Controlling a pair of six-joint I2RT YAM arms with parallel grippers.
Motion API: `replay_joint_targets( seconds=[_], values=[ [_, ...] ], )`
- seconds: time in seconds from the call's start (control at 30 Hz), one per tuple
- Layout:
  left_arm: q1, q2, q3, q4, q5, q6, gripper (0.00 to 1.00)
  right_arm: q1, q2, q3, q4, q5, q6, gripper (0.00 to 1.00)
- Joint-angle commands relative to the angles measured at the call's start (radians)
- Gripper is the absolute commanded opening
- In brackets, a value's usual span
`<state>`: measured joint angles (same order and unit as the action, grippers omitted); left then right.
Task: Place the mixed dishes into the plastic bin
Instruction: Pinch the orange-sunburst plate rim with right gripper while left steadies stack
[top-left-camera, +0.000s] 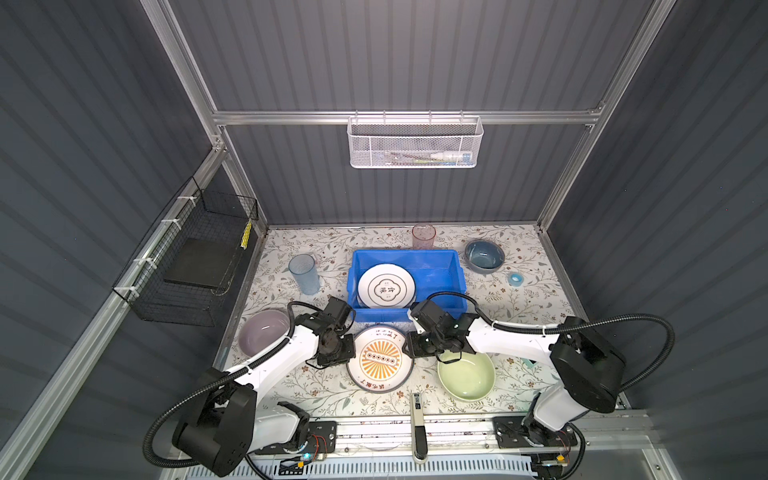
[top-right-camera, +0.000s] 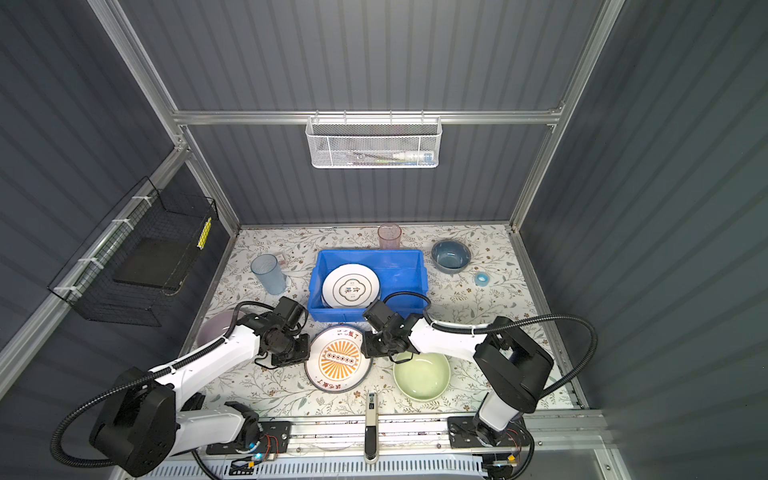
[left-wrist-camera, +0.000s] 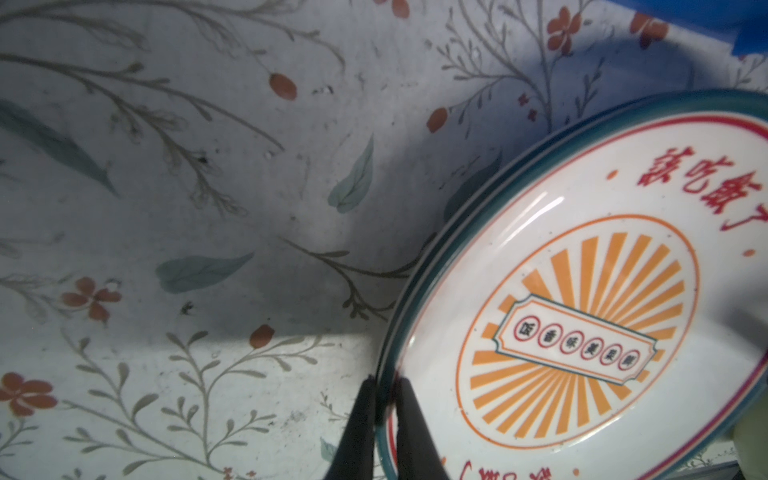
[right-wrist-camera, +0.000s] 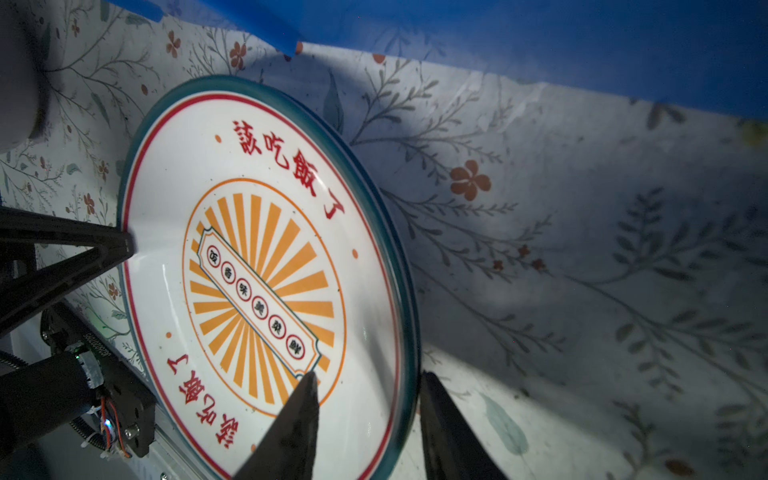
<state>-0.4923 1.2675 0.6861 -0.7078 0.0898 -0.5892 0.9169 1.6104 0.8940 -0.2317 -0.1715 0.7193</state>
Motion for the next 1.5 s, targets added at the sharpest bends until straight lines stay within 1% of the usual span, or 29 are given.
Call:
replay_joint_targets(
  seconds=[0.0,0.2,0.4,0.5,0.67,0.8,1.03,1.2,1.33,1.47],
  values=[
    [-0.009,0.019,-0.029,0.011,0.028,-0.006,0.12,0.005,-0.04,0.005,0.036,-0.05,0.014,0.41],
    [-0.009,0.023,-0.033,0.022,0.031,-0.007,0.12,0.005,-0.07,-0.001,0.068,-0.084,0.018,0.39],
    [-0.009,0.023,-0.031,0.025,0.033,-0.003,0.12,0.005,-0.066,0.006,0.069,-0.117,0.013,0.39],
    [-0.009,0.02,-0.03,0.023,0.03,-0.001,0.12,0.005,-0.064,0.02,0.042,-0.121,0.004,0.39],
    [-0.009,0.011,-0.03,0.018,0.025,-0.002,0.12,0.005,-0.068,0.056,-0.047,-0.08,-0.034,0.39],
    [-0.009,0.012,-0.027,0.016,0.026,-0.001,0.12,0.005,-0.069,0.084,-0.105,-0.071,-0.07,0.4],
    [-0.009,0.021,-0.017,0.014,0.025,0.009,0.12,0.005,-0.06,0.094,-0.12,-0.083,-0.087,0.41],
    [-0.009,0.026,-0.014,0.014,0.025,0.011,0.12,0.004,-0.059,0.068,-0.034,-0.144,-0.056,0.37],
    [-0.009,0.027,-0.017,0.016,0.024,0.011,0.12,0.0,-0.071,0.017,0.115,-0.227,0.006,0.34],
    [-0.009,0.027,-0.016,0.018,0.024,0.012,0.11,-0.003,-0.059,-0.011,0.221,-0.261,0.051,0.32]
  ],
)
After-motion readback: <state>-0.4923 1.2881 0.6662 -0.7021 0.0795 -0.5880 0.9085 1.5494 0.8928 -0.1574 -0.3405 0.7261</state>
